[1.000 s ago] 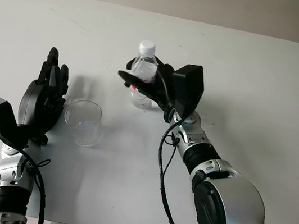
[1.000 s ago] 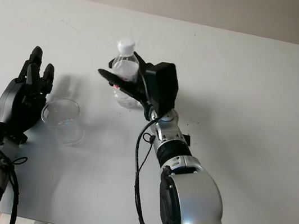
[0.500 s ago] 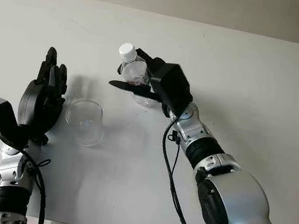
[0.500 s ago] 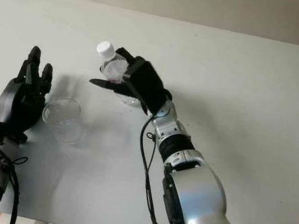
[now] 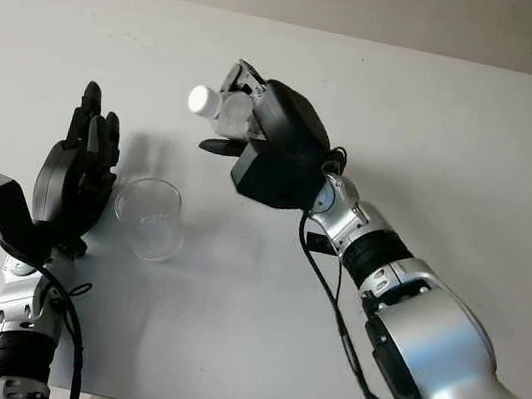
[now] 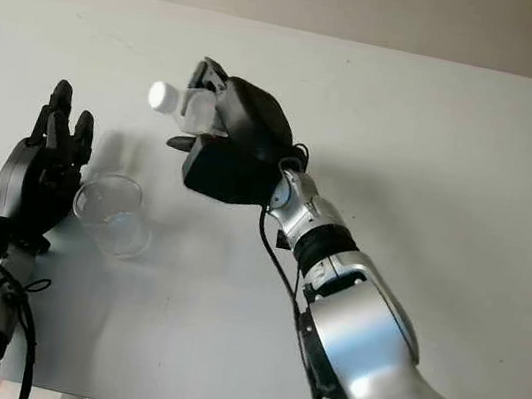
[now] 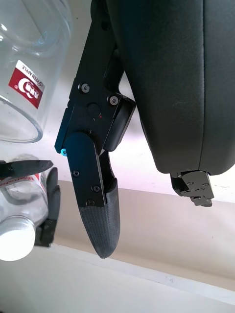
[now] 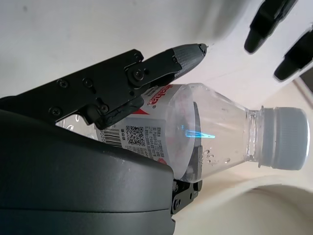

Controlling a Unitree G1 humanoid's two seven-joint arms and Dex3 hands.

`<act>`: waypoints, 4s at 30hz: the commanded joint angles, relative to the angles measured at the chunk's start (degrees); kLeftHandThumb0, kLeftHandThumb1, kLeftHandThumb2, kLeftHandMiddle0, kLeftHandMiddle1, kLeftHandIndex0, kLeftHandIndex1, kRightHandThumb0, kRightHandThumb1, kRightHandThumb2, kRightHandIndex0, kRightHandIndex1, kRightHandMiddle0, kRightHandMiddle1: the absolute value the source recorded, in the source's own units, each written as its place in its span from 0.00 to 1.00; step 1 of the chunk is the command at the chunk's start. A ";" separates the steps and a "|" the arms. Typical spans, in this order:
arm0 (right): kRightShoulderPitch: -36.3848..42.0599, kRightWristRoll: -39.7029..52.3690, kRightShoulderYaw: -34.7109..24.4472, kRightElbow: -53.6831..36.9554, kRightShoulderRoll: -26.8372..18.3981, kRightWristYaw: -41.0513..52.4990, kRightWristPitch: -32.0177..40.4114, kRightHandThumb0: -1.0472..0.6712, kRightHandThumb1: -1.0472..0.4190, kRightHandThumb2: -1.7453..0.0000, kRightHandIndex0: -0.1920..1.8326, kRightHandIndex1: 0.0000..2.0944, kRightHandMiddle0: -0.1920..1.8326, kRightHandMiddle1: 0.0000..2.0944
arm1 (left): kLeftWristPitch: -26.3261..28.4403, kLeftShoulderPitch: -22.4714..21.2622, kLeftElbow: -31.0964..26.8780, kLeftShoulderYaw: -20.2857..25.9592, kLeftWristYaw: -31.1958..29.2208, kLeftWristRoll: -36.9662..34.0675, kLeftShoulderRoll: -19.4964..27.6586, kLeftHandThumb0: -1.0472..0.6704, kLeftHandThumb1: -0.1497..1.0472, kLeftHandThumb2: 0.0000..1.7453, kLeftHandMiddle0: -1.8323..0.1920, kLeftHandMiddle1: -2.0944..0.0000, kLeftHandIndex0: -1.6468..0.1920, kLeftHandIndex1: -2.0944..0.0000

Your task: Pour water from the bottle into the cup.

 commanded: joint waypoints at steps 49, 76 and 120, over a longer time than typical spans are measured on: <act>-9.92 -28.28 26.20 -1.80 -3.20 -38.23 -0.11 0.37 0.00 0.94 0.72 1.00 0.44 1.00 | -0.88 -0.15 0.51 -0.47 0.66 0.28 -1.90 0.11 1.00 0.34 1.00 1.00 1.00 1.00; -12.17 -33.61 31.82 -1.47 -2.94 -46.56 5.90 0.38 0.00 0.87 0.69 1.00 0.50 1.00 | -0.98 -0.73 1.48 -0.30 0.46 0.02 -1.79 0.11 1.00 0.34 1.00 1.00 1.00 1.00; 32.98 55.40 -31.93 -72.68 -12.71 37.96 54.64 0.48 0.00 0.85 0.57 1.00 0.12 1.00 | -0.35 -0.49 1.74 -0.30 -1.13 -0.34 -1.93 0.12 1.00 0.34 1.00 1.00 1.00 1.00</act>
